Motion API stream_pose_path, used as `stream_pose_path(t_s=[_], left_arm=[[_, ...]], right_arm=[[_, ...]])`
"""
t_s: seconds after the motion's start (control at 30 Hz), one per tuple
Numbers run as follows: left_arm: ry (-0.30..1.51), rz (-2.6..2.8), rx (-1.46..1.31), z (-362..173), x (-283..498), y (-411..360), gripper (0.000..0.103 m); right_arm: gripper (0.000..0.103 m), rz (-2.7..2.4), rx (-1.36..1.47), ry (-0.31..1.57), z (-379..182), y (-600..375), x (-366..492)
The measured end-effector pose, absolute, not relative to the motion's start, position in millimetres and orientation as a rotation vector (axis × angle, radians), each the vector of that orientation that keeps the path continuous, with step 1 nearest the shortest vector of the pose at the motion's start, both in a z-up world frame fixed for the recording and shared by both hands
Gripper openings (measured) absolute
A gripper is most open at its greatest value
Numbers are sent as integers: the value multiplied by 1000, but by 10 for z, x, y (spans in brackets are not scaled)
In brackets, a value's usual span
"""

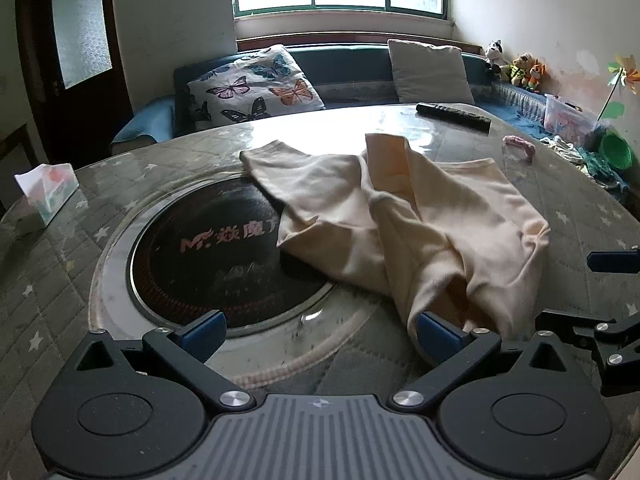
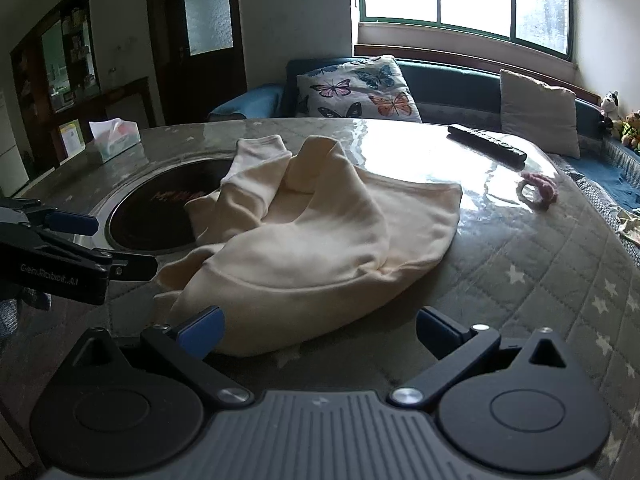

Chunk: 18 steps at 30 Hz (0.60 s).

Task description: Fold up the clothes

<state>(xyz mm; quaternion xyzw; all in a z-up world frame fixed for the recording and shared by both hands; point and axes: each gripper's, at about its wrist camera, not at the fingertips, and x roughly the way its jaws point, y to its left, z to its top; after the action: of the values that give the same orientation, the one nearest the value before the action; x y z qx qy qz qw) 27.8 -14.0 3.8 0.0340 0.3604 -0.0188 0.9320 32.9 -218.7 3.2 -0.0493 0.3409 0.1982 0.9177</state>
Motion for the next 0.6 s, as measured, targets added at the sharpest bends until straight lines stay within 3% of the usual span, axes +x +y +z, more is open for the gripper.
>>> stream_pose_path(t_s=[0.6], left_arm=[[751,-31,124,-56,55,-210,103]], right_arm=[[103,388,-114,710,-39,-2114,75]])
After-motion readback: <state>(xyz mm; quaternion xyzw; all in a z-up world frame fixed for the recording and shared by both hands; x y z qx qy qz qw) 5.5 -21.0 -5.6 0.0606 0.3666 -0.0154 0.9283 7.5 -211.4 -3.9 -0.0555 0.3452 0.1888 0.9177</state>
